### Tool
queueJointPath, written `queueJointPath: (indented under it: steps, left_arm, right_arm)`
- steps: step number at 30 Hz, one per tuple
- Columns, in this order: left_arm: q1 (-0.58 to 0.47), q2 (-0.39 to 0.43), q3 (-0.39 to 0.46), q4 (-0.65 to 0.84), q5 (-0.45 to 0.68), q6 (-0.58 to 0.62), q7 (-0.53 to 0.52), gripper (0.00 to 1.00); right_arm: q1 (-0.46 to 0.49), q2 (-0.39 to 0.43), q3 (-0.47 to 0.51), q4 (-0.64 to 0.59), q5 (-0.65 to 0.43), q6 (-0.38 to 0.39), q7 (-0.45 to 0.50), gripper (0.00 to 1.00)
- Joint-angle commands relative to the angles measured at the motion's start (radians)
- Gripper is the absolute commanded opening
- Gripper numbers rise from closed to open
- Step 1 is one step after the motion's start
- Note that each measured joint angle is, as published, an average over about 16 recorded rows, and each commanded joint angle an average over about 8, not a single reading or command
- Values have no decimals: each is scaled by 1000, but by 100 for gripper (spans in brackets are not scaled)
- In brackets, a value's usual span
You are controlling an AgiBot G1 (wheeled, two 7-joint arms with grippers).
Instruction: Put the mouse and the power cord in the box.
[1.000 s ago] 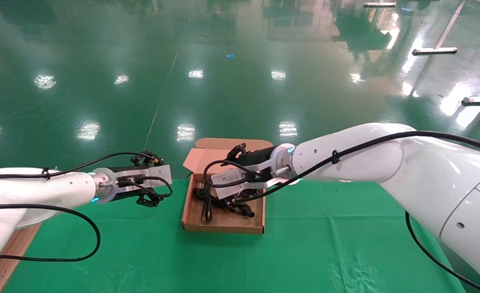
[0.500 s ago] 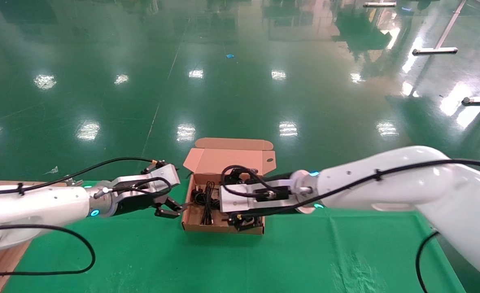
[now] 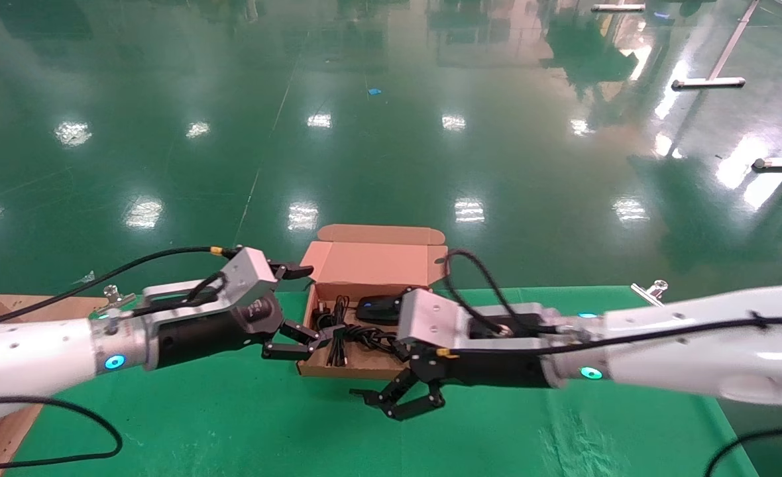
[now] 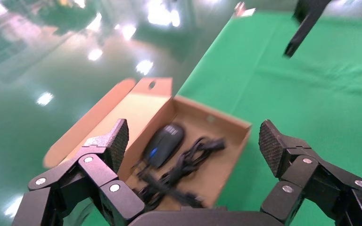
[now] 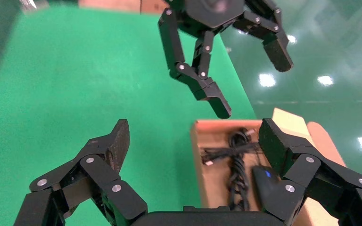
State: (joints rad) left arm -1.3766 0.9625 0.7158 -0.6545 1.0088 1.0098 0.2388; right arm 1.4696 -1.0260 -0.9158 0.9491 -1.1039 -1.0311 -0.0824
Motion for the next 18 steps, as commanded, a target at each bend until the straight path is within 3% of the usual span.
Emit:
queueJointPath:
  steps: [1,18]
  left_arm:
    - [19,-22,-27,-39,-17,30,-27,100]
    - [178,-208,-258,-372,-164,287,-252,100]
  right_arm:
    - [-24,26,39,21,23,-29,17,100]
    - [-230,242,371,195,218,-271,158,100]
